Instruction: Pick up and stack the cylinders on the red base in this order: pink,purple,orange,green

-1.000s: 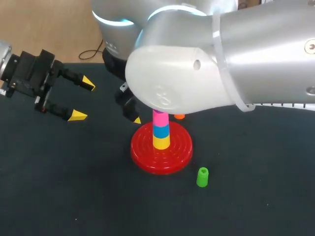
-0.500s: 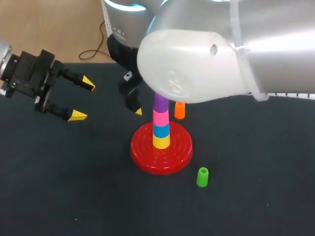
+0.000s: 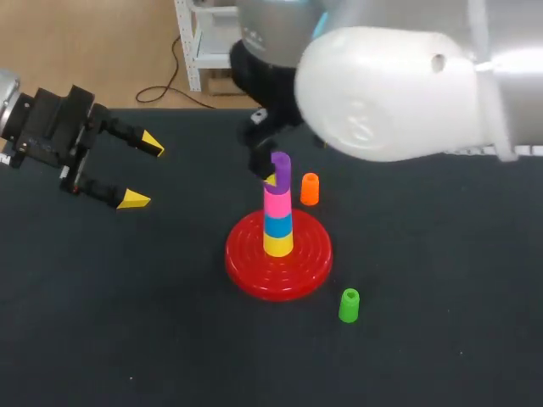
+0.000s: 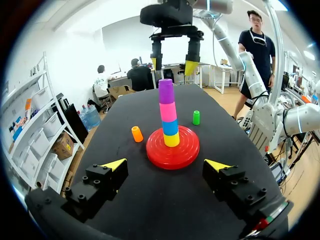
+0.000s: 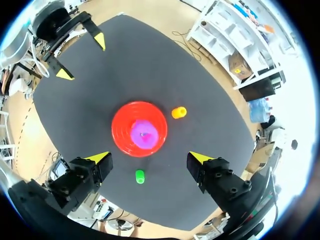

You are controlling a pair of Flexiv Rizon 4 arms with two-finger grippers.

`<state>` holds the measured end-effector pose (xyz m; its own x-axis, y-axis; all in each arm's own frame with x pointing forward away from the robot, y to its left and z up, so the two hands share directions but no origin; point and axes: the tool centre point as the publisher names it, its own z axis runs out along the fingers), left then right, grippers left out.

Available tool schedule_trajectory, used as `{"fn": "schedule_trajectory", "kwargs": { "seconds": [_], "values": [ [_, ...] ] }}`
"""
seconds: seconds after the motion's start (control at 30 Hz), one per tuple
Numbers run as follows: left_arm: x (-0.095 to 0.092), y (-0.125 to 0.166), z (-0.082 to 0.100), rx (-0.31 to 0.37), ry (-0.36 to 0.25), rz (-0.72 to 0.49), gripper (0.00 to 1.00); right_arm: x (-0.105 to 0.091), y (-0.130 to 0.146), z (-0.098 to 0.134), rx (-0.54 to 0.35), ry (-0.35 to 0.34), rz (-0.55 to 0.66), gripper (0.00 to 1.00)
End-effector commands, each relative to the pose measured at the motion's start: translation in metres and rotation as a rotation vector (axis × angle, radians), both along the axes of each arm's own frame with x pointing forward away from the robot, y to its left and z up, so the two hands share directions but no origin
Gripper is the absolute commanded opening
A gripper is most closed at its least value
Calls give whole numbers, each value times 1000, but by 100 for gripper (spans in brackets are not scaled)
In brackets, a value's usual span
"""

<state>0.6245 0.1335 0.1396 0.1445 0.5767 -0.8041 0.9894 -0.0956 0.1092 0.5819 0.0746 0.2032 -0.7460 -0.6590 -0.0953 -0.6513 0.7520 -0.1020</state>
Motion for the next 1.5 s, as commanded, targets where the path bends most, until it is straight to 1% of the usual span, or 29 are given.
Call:
{"fn": "schedule_trajectory", "kwargs": {
  "seconds": [0.03,0.17,0.37,0.5,0.63,0.8,0.93,1.17,1.27,1.33,1.5],
  "values": [
    [0,1,-1,-3,-3,-2,100,-6,-24,-9,55,-38,-13,100],
    [0,1,-1,-3,-3,-2,100,4,-38,-16,79,-16,-91,100],
    [0,1,-1,-3,-3,-2,100,32,-49,-13,119,-5,-190,100],
    [0,1,-1,-3,-3,-2,100,53,-48,-11,120,-21,-244,100],
    [0,1,-1,-3,-3,-2,100,73,-42,-19,89,-24,-283,100],
    [0,1,-1,-3,-3,-2,100,92,-30,-41,43,-21,-298,100],
    [0,1,-1,-3,-3,-2,100,104,-25,-60,41,-4,-312,100],
    [0,1,-1,-3,-3,-2,100,126,-25,-91,25,29,-356,100],
    [0,1,-1,-3,-3,-2,100,130,-27,-103,15,38,-372,100],
    [0,1,-1,-3,-3,-2,100,134,-29,-113,15,56,-385,100],
    [0,1,-1,-3,-3,-2,100,138,-33,-133,2,76,-401,100]
  ]
}}
